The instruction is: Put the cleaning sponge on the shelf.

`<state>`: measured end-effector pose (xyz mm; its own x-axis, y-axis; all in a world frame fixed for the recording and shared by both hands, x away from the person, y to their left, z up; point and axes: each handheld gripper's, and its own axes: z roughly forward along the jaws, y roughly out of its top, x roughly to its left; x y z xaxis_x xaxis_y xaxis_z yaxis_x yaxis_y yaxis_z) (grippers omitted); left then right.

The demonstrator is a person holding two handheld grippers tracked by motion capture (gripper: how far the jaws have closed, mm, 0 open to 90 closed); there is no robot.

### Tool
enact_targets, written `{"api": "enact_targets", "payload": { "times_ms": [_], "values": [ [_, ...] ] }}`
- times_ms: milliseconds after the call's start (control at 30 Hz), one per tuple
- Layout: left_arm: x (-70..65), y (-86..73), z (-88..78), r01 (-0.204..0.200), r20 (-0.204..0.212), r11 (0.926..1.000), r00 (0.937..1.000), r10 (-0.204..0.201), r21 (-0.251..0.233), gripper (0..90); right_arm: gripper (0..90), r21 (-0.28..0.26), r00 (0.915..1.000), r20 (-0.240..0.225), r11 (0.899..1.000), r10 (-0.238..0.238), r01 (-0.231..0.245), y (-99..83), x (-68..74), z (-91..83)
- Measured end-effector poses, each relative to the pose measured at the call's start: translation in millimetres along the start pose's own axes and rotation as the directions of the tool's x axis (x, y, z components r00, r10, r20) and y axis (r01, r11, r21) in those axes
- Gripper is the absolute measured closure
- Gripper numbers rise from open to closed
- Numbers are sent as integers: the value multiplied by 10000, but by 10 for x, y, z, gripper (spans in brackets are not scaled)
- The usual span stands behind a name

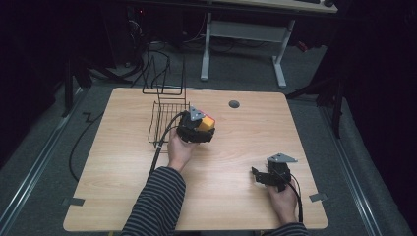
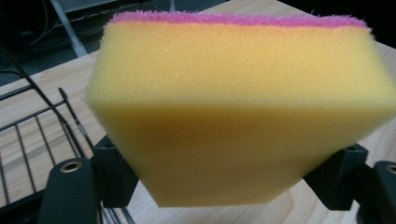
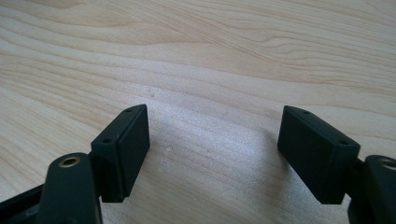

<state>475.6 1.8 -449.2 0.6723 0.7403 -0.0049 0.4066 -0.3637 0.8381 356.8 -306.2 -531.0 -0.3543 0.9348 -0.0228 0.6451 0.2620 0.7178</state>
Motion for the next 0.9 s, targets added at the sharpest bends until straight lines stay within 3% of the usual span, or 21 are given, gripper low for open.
{"api": "enact_targets", "payload": {
  "times_ms": [900],
  "values": [
    [252,-32,-258,139,-976,9991,9951,-177,-399,244,253,2,10000,1,10000,0,0,0,0,0]
  ]
}}
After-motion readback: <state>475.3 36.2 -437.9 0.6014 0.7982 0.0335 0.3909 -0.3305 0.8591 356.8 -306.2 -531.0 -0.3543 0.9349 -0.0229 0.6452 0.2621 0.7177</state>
